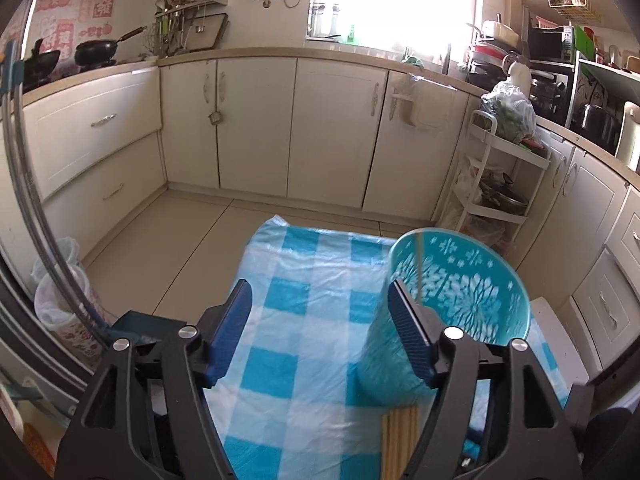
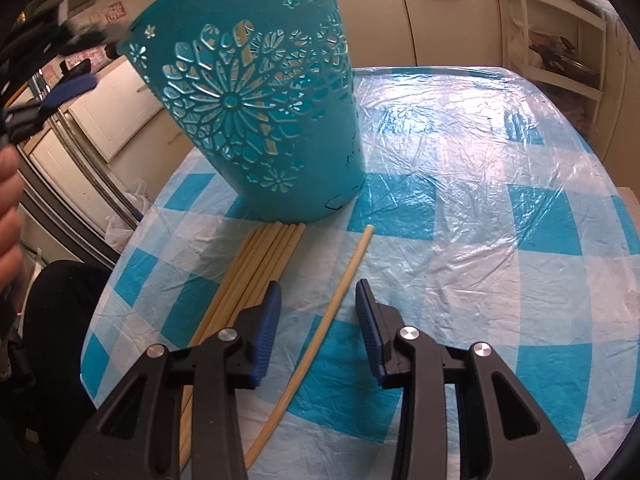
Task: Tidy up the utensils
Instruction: 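Close the right tool on a single wooden chopstick, then carry the chopstick over the teal basket and open the right tool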
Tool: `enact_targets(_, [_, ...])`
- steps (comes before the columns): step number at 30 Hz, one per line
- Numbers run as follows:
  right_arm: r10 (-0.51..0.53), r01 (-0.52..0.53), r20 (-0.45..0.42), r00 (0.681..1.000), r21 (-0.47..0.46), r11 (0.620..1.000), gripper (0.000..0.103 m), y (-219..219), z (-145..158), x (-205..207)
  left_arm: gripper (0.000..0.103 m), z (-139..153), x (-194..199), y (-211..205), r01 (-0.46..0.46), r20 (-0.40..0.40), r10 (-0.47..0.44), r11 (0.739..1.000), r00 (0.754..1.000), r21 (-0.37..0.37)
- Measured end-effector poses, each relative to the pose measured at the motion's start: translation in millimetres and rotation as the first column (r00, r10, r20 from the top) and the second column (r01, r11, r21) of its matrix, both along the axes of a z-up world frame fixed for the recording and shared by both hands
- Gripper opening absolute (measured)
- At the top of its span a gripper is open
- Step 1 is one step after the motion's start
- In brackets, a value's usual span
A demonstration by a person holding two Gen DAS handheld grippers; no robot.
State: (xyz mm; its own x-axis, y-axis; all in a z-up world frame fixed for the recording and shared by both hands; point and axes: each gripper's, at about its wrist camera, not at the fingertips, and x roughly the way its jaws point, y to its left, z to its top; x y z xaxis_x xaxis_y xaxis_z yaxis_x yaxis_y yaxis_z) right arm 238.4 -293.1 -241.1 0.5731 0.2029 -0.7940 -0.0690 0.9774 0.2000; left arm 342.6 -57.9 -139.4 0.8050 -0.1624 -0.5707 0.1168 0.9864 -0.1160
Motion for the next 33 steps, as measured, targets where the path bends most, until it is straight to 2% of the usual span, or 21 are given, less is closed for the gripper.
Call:
enact_targets(4, [-0.016,0.015,-0.009,1.000,-0.075,0.997,0.019,4,0,5,0.069,-21,-6,23,-0.016,-0.055,0.015,1.000,0.998,-0.020])
enact_targets(7, [0.088,-0.091,-0.024,0.996,-0.207,0.974,0.011,18,1,4,0.069,-37,-10,37,-0.034,-0.083,0.031,0.999,0.996,-0.035])
enact_targets(10, [0.194,-0.207,-0.080,0.978,-0.230,0.951,0.009,19,4,3,0.069,-49,-14,49,-0.040,-0.096,0.036,0.998,0.995,-0.044])
enact_targets(15, [0.134,-0.157,-0.122,0.983,-0.213,0.964,0.010,8,6,9,0.069,-66,-10,62,-0.056,-0.136,0.046,0.996,0.990,-0.071])
enact_targets(19, [0.104,-0.129,-0.108,0.989,-0.259,0.957,0.012,19,7,9,0.069,-69,-8,64,-0.061,-0.139,0.050,0.996,0.989,-0.071])
enact_targets(23, [0.080,-0.100,-0.091,0.993,-0.239,0.966,0.011,18,7,3,0.069,-73,-8,60,-0.057,-0.141,0.050,0.997,0.989,-0.048])
enact_targets(25, [0.069,-0.087,-0.089,0.994,-0.221,0.971,0.007,13,7,2,0.069,-75,-7,56,-0.057,-0.147,0.052,0.998,0.988,-0.032])
enact_targets(29, [0.056,-0.062,-0.063,0.996,-0.113,0.992,0.005,1,14,-13,0.070,-78,-7,50,-0.049,-0.146,0.049,0.999,0.988,0.002])
enact_targets(33, [0.048,-0.048,0.024,0.999,-0.003,0.999,0.005,-10,43,-36,0.071,-82,-7,44,-0.035,-0.160,0.038,0.999,0.986,0.019])
